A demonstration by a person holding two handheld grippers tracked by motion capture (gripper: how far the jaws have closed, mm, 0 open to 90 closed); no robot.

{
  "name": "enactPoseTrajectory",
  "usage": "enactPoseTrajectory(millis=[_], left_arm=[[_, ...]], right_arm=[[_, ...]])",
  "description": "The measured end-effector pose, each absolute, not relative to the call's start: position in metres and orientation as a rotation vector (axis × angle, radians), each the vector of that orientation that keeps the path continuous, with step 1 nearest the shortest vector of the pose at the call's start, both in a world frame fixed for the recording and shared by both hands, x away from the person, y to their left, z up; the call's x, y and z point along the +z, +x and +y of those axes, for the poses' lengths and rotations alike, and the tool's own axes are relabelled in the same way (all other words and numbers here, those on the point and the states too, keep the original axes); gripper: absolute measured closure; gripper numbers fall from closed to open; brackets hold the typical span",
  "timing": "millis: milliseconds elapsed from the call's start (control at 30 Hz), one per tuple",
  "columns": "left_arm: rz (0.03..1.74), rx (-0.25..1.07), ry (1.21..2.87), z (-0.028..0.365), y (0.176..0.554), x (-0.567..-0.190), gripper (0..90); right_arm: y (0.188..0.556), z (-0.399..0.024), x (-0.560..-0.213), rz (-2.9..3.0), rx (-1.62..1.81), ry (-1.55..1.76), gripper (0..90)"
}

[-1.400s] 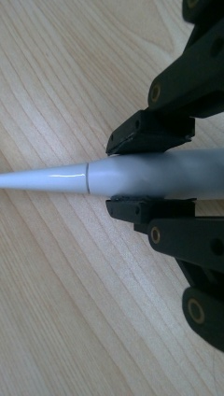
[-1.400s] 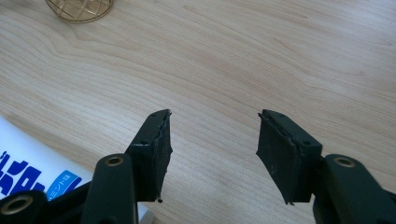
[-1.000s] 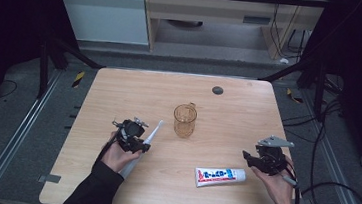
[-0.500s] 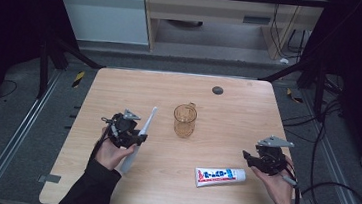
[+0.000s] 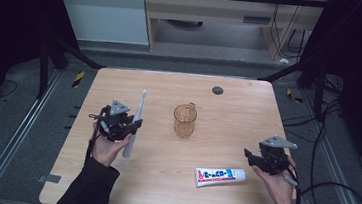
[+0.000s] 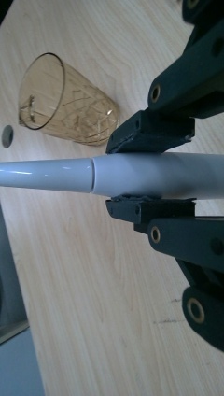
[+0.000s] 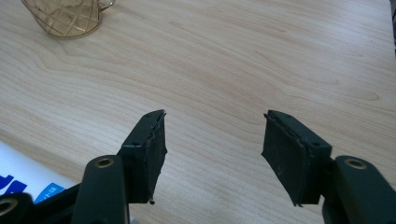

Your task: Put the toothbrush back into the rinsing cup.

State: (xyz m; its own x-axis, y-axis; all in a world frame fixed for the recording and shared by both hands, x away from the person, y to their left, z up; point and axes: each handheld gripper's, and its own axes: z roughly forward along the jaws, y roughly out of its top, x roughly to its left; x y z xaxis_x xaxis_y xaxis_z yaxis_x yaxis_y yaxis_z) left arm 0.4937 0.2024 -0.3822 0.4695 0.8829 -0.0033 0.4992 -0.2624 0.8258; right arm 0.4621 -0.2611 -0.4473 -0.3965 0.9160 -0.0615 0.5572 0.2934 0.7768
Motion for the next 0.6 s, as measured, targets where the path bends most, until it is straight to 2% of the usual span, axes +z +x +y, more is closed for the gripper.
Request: enactPoseTrajectory(millis=[233,600], left_arm=[[1.14,0.665,1.812,0.204,0.501,-0.367,67.5],[1.116,0.685,1.695,0.189,0.518,-0.355,67.5]], right_arm=[[0.462,-0.262,-0.448,2.039,0.936,1.306,34.5],[0.464,-0.263,-0.452,2.018,0.958,1.311,26.3]])
